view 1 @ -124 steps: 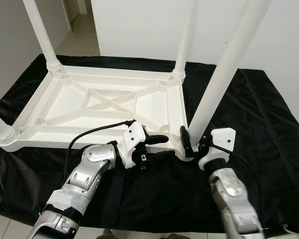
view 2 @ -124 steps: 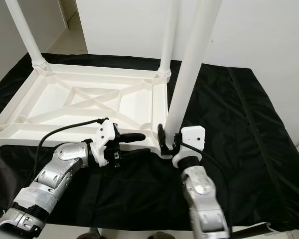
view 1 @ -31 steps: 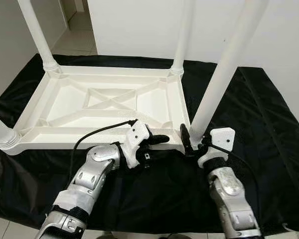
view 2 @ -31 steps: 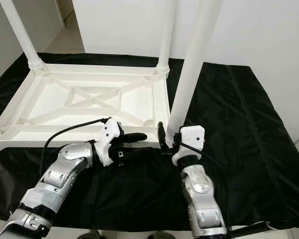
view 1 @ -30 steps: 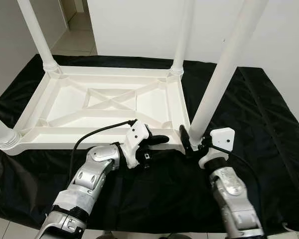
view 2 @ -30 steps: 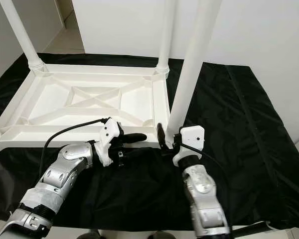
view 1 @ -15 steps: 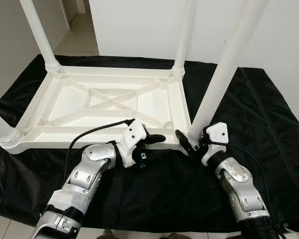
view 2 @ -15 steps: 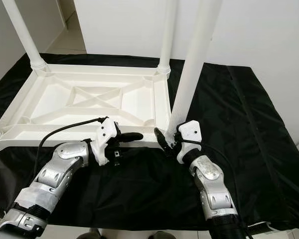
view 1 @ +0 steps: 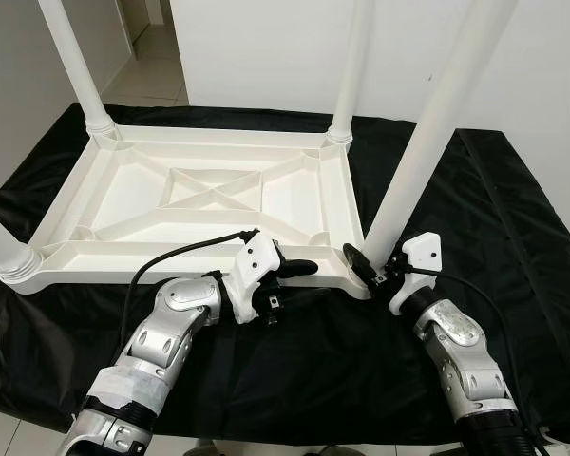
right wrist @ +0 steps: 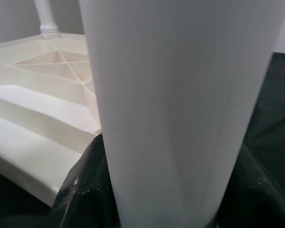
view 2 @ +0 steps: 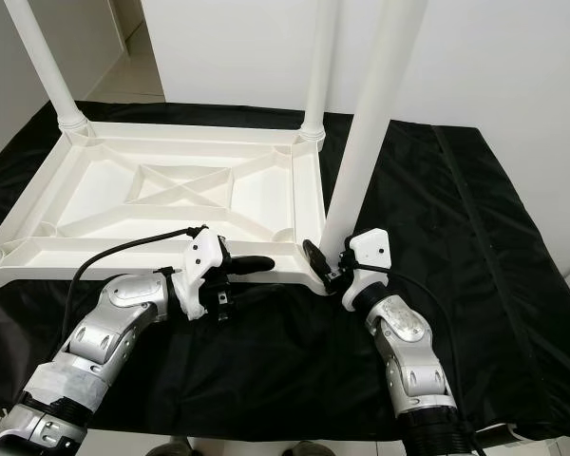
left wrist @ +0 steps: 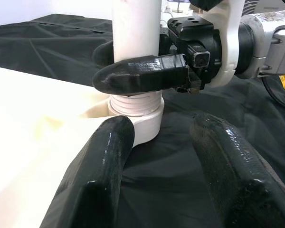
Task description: Building children table
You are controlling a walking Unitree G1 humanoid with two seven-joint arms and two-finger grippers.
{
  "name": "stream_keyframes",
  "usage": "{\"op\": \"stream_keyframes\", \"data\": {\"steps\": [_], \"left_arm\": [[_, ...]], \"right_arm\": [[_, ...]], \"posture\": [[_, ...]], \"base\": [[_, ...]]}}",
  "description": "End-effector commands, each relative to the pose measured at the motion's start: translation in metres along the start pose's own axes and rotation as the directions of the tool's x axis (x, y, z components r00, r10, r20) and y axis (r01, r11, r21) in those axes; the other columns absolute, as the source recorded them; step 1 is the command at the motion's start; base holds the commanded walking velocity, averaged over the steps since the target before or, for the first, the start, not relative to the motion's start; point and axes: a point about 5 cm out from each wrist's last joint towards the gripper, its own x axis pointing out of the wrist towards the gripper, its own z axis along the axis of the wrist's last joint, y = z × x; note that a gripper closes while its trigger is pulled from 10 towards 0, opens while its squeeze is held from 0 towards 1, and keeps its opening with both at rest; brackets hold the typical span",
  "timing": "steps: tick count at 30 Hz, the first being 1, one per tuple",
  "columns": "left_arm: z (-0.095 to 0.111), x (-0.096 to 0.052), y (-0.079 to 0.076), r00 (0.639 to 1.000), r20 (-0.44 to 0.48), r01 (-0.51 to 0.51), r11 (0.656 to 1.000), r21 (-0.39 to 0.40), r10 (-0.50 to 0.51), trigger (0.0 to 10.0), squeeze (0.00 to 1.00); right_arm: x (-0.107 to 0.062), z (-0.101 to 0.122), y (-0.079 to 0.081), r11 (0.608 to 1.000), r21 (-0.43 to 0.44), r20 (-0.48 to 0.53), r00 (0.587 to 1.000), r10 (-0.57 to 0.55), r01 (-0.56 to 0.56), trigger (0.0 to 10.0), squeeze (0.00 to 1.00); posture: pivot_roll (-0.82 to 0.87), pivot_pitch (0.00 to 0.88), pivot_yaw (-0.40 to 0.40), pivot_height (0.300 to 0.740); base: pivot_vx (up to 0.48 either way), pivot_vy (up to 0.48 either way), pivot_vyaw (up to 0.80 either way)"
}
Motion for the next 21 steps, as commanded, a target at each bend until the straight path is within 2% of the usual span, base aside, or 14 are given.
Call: {"op": "stream_keyframes", "data": {"steps": [1,3,4,6,10,12,15,17,21], "left_arm": [[-0.001,0.001,-0.004,0.999,-0.006,0.037,0.999,-0.004,-0.037,10.0,0.0],[0.0,0.002,-0.004,0.999,-0.004,0.038,0.999,-0.005,-0.038,10.0,0.0],[0.0,0.004,-0.004,0.999,-0.002,0.039,0.999,-0.006,-0.039,10.0,0.0],[0.0,0.004,-0.005,0.999,-0.001,0.041,0.999,-0.006,-0.041,10.0,0.0],[0.0,0.005,-0.005,0.999,-0.002,0.049,0.999,-0.008,-0.049,10.0,0.0],[0.0,0.005,-0.005,0.999,-0.004,0.051,0.999,-0.007,-0.051,10.0,0.0],[0.0,0.005,-0.005,0.998,-0.005,0.058,0.998,-0.008,-0.058,10.0,0.0],[0.0,0.005,-0.005,0.998,-0.005,0.058,0.998,-0.008,-0.058,10.0,0.0],[0.0,0.004,-0.005,0.998,-0.005,0.056,0.998,-0.01,-0.056,10.0,0.0]], "right_arm": [[-0.002,-0.003,0.004,1.0,0.025,-0.015,1.0,-0.001,0.001,10.0,0.0],[-0.003,-0.001,0.004,0.998,0.026,-0.003,0.999,-0.052,0.052,10.0,0.0],[-0.004,-0.002,0.004,0.992,-0.012,-0.028,0.992,-0.125,0.125,10.0,0.0],[-0.004,-0.004,0.004,0.987,-0.028,-0.051,0.986,-0.161,0.16,10.0,0.0],[-0.003,-0.004,0.011,0.96,0.01,-0.066,0.959,-0.277,0.278,10.0,0.0],[-0.002,-0.005,0.014,0.955,0.012,-0.072,0.952,-0.296,0.298,10.0,0.0],[-0.001,-0.008,0.021,0.904,0.057,-0.098,0.903,-0.418,0.424,10.0,0.0],[-0.001,-0.008,0.021,0.904,0.057,-0.098,0.903,-0.418,0.424,10.0,0.0],[0.003,-0.01,0.038,0.824,0.107,-0.098,0.831,-0.548,0.556,10.0,0.0]], "posture": [[-0.01,0.007,-0.01,0.74],[-0.02,0.007,-0.009,0.74],[-0.02,0.005,-0.009,0.74],[-0.02,0.006,-0.005,0.74],[-0.03,0.007,0.001,0.74],[-0.03,0.006,0.002,0.74],[-0.03,0.006,0.001,0.74],[-0.03,0.006,0.001,0.74],[-0.03,0.007,-0.001,0.74]], "base": [[0.0,0.0,0.0],[0.0,0.0,0.0],[0.0,0.0,0.0],[0.0,0.0,0.0],[0.0,0.0,0.0],[0.0,0.0,0.0],[0.0,0.0,0.0],[0.0,0.0,0.0],[0.0,0.0,0.0]]}}
